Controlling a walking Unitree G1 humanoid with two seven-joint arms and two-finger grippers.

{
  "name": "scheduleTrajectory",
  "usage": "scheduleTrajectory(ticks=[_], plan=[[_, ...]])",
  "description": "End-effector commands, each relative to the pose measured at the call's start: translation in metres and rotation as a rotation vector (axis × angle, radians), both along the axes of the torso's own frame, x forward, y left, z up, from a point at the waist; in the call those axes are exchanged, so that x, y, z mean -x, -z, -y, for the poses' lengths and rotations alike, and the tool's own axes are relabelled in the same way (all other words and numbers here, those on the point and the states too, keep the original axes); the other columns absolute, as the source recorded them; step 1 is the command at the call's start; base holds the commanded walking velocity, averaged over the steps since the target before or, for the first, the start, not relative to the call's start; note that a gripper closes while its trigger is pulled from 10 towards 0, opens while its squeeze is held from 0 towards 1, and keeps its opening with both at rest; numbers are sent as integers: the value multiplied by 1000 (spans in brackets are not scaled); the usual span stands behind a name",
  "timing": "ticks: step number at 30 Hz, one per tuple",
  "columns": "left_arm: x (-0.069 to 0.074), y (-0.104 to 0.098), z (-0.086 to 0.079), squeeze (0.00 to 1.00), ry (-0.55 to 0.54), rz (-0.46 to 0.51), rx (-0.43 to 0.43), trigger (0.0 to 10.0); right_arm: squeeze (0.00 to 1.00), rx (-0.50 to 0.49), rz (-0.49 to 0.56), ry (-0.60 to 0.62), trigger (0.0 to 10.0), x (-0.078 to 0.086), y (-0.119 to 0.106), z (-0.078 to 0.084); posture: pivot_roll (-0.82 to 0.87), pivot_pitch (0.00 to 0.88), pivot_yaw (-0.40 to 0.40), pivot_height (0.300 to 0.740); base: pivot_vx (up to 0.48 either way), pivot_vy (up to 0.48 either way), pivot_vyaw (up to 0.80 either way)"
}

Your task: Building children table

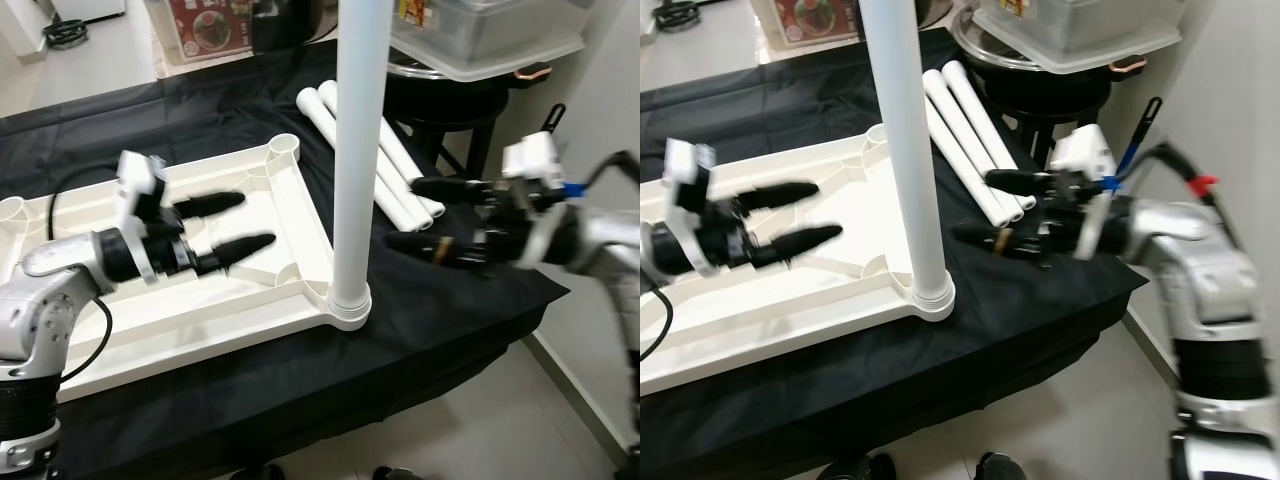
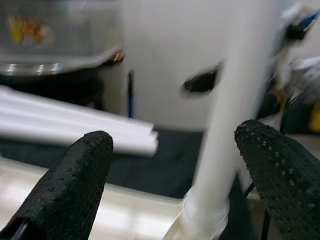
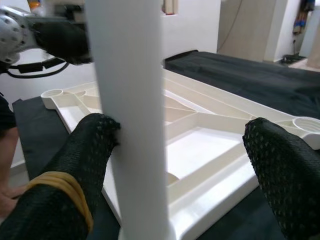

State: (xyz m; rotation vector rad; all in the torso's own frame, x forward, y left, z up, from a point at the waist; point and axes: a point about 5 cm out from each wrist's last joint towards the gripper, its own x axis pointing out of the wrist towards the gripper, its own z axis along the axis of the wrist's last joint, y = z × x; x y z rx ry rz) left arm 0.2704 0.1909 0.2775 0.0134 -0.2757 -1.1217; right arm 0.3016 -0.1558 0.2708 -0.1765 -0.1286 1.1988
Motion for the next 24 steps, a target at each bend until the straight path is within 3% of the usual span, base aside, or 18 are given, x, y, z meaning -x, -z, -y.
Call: scheduleTrajectory(ticks=[1,4,7,12,13,20,24], plan=[[6,-3,-5,0,15,11,21,10000,0,7,18,35,10000,-8,2,-13,-32,162,3,740,0,0,0],[7,-3,-6,0,12,13,22,10000,0,6,22,38,10000,-9,3,-15,-32,162,3,740,0,0,0],[14,5,-24,0,32,-36,-1,10000,0,22,27,38,10000,-14,3,-18,-28,154,-5,740,0,0,0],[17,12,-35,0,4,-66,-31,10000,0,34,21,26,9529,-13,3,-15,-29,151,-9,740,0,0,0],[17,13,-36,0,-1,-73,-21,10000,0,41,25,40,0,-15,3,-12,-31,149,-10,740,0,0,0],[20,17,-30,0,6,-86,1,10000,0,54,10,12,0,-14,8,-14,-35,148,-15,740,0,0,0],[20,22,-18,0,43,-96,14,10000,0,33,-22,-55,0,-12,21,-36,-33,148,-17,740,0,0,0]])
